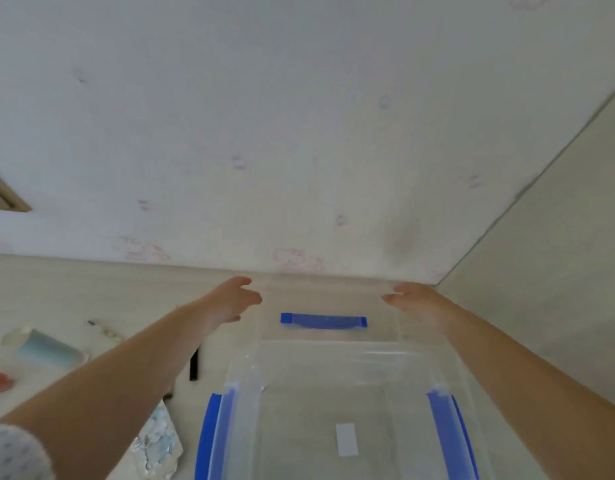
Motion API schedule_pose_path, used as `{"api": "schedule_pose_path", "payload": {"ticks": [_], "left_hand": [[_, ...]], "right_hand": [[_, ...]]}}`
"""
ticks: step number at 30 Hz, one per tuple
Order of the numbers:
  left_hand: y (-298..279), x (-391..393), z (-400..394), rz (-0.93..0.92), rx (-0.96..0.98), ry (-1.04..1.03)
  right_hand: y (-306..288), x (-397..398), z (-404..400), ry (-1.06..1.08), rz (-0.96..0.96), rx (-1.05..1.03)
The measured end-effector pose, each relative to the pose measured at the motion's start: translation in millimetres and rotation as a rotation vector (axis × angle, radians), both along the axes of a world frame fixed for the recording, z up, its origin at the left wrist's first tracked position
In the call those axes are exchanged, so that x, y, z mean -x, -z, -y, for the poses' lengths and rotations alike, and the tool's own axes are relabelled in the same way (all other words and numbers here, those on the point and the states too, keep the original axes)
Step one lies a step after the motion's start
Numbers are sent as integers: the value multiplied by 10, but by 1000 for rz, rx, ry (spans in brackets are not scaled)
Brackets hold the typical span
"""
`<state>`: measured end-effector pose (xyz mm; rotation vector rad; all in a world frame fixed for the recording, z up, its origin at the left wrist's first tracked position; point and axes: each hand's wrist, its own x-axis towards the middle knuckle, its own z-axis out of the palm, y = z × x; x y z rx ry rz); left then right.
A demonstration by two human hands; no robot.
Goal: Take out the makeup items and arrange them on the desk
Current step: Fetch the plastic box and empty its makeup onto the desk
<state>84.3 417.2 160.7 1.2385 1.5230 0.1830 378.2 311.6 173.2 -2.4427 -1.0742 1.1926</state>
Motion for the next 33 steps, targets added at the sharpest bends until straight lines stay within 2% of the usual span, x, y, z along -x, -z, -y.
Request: {"api": "schedule_pose_path", "payload": {"ticks": [7,15,21,28,33], "left_hand": [[291,-149,-84,-131,107,19],[304,-274,-18,-155,65,5],[111,-244,67,-36,-8,-39],[-282,-99,227,132,-174,-28],[-681,115,572,353,-289,-129]], "right_hand": [[394,-226,-70,-20,-18,159],[483,-183,-38,160,-128,113],[275,-127,144,313,-197,-39],[-94,-72,429,318,-175,-266],[-316,108,721,334,-238,-504]]}}
